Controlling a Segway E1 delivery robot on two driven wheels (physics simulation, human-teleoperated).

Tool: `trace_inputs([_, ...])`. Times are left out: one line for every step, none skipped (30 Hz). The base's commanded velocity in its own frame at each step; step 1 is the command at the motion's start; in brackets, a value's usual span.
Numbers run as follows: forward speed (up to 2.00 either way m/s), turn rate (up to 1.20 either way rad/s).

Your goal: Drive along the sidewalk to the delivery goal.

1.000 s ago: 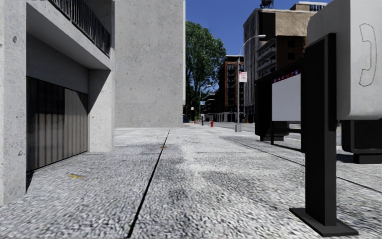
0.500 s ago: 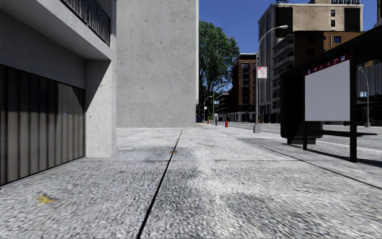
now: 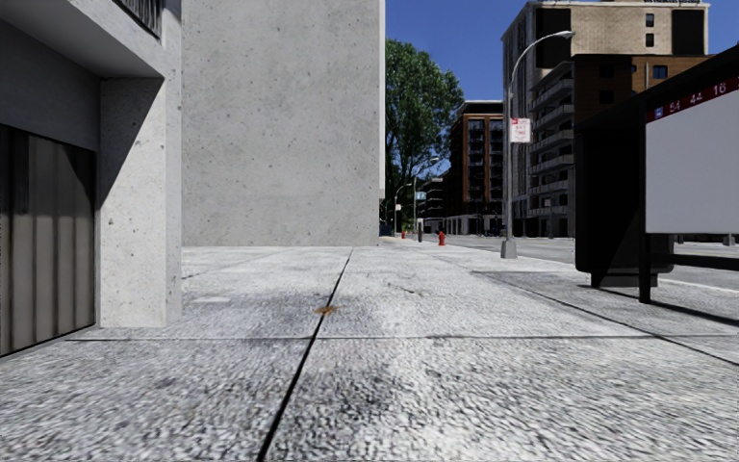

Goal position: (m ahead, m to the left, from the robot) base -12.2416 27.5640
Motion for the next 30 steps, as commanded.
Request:
trace_inputs([2.00,0.00])
trace_inputs([2.00,0.00])
trace_inputs([2.00,0.00])
trace_inputs([2.00,0.00])
trace_inputs([2.00,0.00])
trace_inputs([2.00,0.00])
trace_inputs([2.00,0.00])
trace_inputs([2.00,0.00])
trace_inputs([2.00,0.00])
trace_inputs([2.00,0.00])
trace_inputs([2.00,0.00])
trace_inputs([2.00,0.00])
trace_inputs([2.00,0.00])
trace_inputs([2.00,0.00])
trace_inputs([2.00,0.00])
trace_inputs([2.00,0.00])
trace_inputs([2.00,0.00])
trace_inputs([2.00,0.00])
trace_inputs([2.00,0.00])
trace_inputs([2.00,0.00])
trace_inputs([2.00,0.00])
trace_inputs([2.00,0.00])
trace_inputs([2.00,0.00])
trace_inputs([2.00,0.00])
trace_inputs([2.00,0.00])
trace_inputs([2.00,0.00])
trace_inputs([2.00,0.00])
trace_inputs([2.00,0.00])
trace_inputs([2.00,0.00])
trace_inputs([2.00,0.00])
